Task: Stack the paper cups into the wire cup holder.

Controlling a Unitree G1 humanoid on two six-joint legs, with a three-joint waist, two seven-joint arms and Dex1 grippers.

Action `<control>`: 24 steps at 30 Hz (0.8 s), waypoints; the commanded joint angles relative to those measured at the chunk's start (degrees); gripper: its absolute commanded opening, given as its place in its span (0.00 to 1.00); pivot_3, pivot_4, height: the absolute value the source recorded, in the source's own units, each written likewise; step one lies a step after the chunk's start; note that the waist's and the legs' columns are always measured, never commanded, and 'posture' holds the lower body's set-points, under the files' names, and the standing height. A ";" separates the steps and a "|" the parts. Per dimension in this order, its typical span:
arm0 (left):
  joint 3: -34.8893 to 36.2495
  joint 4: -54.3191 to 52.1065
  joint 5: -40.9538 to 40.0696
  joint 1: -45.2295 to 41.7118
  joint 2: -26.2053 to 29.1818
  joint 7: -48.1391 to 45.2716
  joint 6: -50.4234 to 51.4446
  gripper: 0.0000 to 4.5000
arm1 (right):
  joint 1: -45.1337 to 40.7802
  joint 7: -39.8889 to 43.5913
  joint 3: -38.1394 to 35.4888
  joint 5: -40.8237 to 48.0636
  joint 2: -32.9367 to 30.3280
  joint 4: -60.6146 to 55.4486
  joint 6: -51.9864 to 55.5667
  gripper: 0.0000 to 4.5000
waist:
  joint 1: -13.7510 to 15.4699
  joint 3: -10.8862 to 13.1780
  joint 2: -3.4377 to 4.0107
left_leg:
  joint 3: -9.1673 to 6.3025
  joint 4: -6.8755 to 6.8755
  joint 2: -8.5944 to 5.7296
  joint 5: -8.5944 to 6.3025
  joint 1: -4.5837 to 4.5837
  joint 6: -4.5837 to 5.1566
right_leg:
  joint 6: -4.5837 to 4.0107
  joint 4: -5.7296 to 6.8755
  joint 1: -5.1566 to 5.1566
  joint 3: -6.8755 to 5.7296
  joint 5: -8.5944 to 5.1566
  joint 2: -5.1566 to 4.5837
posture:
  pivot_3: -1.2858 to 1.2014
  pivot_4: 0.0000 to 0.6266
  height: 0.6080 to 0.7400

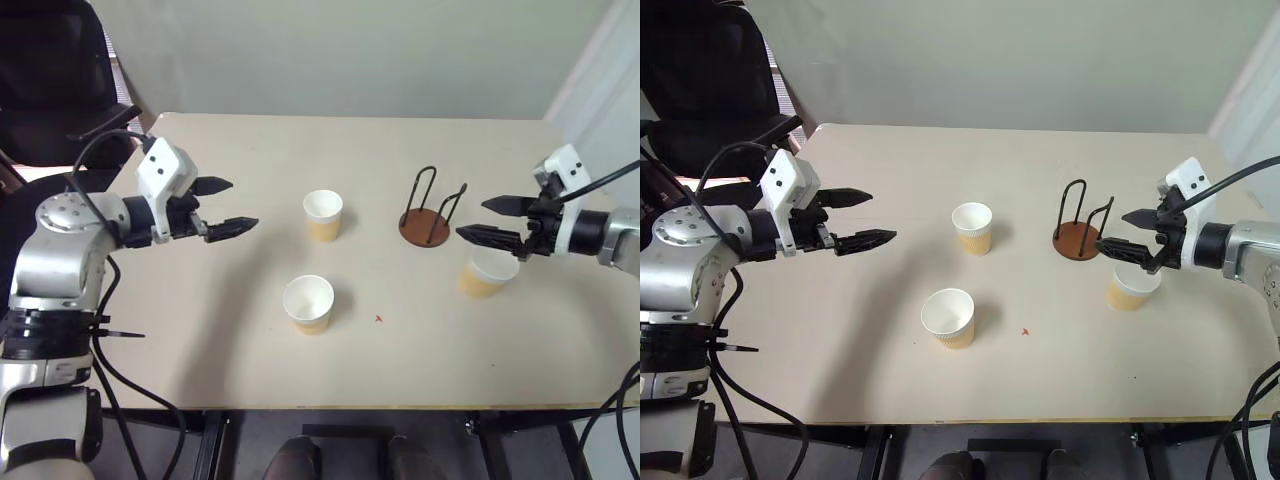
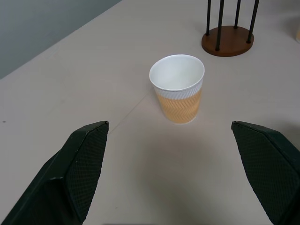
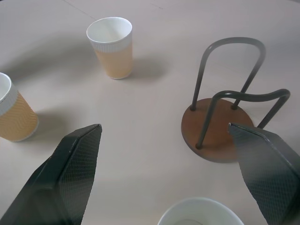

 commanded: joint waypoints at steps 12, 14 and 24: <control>-2.67 -2.22 -3.15 -3.98 -0.20 -7.24 1.34 1.00 | -1.67 -1.95 -1.65 0.17 0.24 -0.34 1.28 0.99 | 0.01 0.00 0.00 | -0.01 0.01 0.00 0.00 0.00 0.00 | -0.01 0.01 0.01 0.00 0.00 0.00 | 0.52 0.24 1.00; -3.98 -1.97 -3.40 -5.25 -0.55 -9.68 1.06 1.00 | -2.36 -2.62 -0.54 -0.40 0.86 0.31 1.61 0.99 | -0.04 0.00 0.00 | -0.01 0.01 0.01 0.00 0.00 0.00 | -0.01 0.02 0.00 0.00 0.00 -0.01 | 0.52 0.24 1.00; -7.07 2.62 -0.97 -10.59 -3.71 -11.72 -2.04 1.00 | -7.05 -6.46 6.06 -7.44 6.16 8.08 0.32 0.99 | -0.23 0.00 0.00 | -0.01 -0.01 0.04 0.02 0.00 0.01 | -0.01 0.05 -0.06 -0.01 0.02 -0.01 | 0.52 0.24 1.00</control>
